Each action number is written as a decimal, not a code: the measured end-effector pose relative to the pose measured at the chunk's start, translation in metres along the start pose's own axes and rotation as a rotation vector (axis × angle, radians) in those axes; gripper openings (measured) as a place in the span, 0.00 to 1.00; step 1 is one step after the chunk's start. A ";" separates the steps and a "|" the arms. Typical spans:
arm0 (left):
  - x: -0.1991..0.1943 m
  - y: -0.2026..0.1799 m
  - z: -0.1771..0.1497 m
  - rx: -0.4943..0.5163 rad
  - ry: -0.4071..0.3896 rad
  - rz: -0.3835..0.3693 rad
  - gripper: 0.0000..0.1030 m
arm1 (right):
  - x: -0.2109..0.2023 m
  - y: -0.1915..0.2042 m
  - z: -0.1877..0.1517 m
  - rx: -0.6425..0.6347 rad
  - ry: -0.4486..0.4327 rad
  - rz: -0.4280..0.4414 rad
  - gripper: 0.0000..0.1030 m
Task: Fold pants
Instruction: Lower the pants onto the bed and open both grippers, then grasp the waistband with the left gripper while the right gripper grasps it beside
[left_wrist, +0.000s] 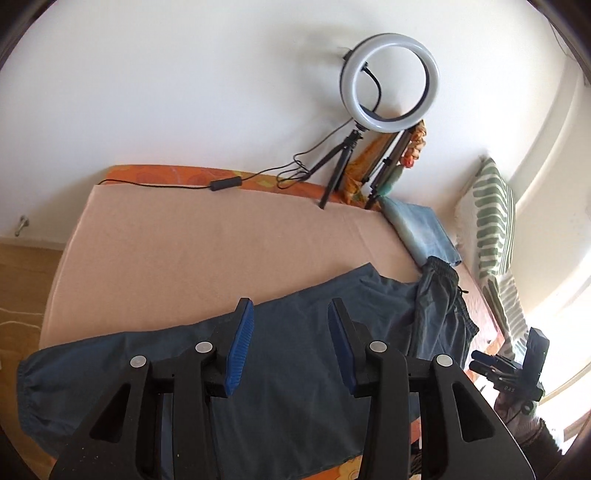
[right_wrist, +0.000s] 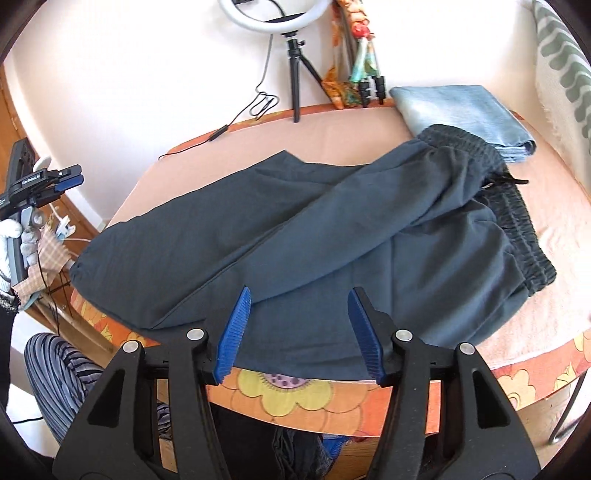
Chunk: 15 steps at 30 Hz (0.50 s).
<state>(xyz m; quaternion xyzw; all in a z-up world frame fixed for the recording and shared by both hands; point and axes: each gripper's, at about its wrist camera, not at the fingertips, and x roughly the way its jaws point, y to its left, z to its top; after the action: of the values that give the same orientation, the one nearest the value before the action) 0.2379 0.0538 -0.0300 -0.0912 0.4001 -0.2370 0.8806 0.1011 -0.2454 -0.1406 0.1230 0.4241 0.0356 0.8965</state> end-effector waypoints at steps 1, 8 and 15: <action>0.008 -0.012 0.005 0.020 0.014 -0.014 0.39 | -0.002 -0.008 0.001 0.017 -0.005 -0.014 0.56; 0.050 -0.080 0.026 0.128 0.083 -0.118 0.45 | -0.012 -0.067 0.015 0.125 -0.040 -0.124 0.57; 0.116 -0.148 0.021 0.203 0.189 -0.216 0.47 | -0.017 -0.119 0.019 0.217 -0.048 -0.217 0.57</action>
<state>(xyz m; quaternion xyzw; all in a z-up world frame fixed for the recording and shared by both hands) 0.2677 -0.1328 -0.0409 -0.0216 0.4427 -0.3772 0.8132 0.1002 -0.3673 -0.1465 0.1734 0.4147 -0.1102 0.8865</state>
